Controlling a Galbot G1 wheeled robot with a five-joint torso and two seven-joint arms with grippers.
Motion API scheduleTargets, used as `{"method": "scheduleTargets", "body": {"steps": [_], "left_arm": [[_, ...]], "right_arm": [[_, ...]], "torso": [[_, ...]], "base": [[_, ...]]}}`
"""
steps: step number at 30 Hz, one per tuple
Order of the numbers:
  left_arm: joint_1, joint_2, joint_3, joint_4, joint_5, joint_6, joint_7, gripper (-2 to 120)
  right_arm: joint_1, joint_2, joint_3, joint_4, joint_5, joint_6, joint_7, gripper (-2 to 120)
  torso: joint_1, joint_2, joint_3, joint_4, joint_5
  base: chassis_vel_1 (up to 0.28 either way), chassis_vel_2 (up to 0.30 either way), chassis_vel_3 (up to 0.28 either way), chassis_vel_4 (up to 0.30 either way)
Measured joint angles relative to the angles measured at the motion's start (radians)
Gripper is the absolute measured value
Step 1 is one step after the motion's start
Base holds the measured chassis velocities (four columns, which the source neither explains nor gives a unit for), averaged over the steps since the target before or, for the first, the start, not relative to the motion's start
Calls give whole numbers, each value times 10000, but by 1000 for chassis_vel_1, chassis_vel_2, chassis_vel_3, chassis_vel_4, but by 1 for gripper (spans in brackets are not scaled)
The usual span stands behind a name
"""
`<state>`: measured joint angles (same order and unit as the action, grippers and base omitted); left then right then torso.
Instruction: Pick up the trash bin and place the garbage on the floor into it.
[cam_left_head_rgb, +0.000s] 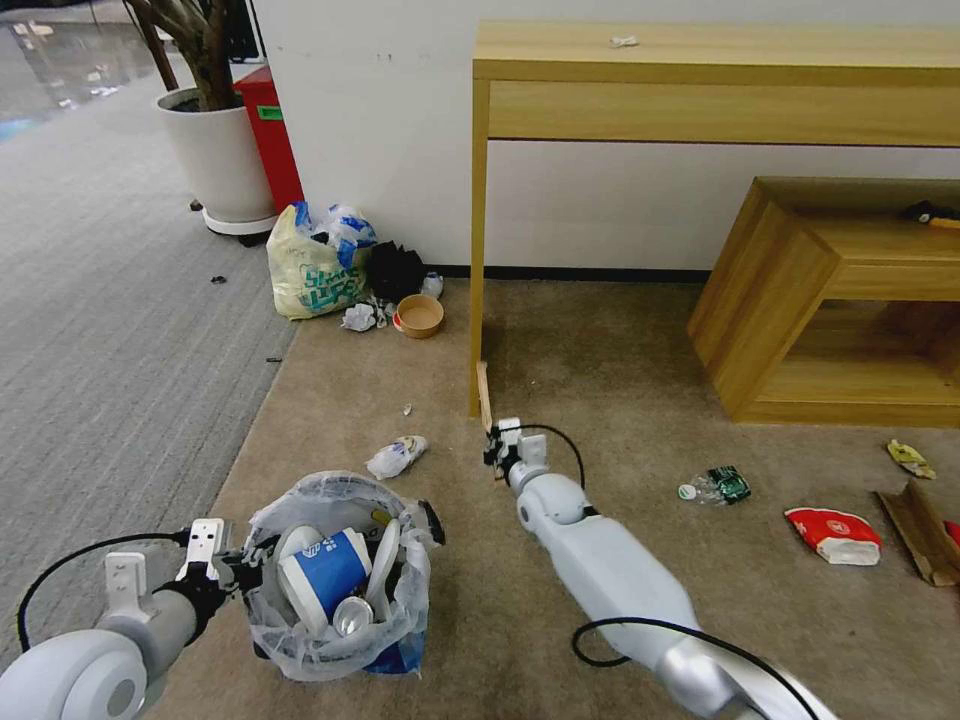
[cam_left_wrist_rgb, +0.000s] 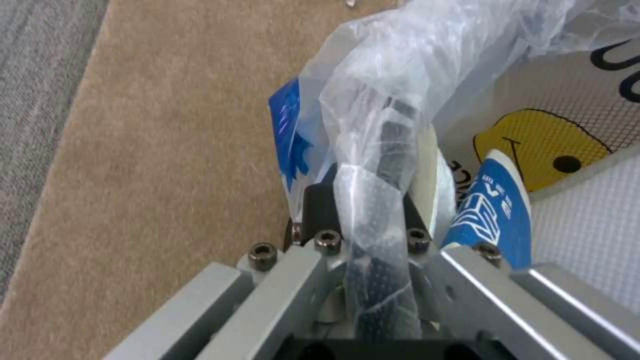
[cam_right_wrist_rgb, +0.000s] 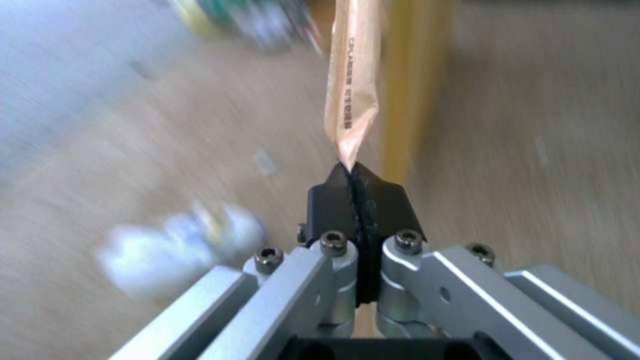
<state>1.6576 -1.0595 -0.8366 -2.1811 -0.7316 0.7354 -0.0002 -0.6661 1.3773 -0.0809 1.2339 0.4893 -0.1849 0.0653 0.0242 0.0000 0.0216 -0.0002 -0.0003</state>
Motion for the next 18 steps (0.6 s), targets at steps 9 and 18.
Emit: {"method": "scheduleTargets", "body": {"steps": [9,18], "left_arm": [[-261,403,197,195,-391,0,-252,0],[-532,851,372,399,-660,0,-401,0]], "right_arm": [[12,-737,253,2562,175,395,-1963,0],[-74,-1255,-758,4597,891,394,-2911,0]], "torso": [[0,1,0,0,0],[-1,2,0,2,-1]], "base": [[0,0,0,0],[0,0,0,0]]}}
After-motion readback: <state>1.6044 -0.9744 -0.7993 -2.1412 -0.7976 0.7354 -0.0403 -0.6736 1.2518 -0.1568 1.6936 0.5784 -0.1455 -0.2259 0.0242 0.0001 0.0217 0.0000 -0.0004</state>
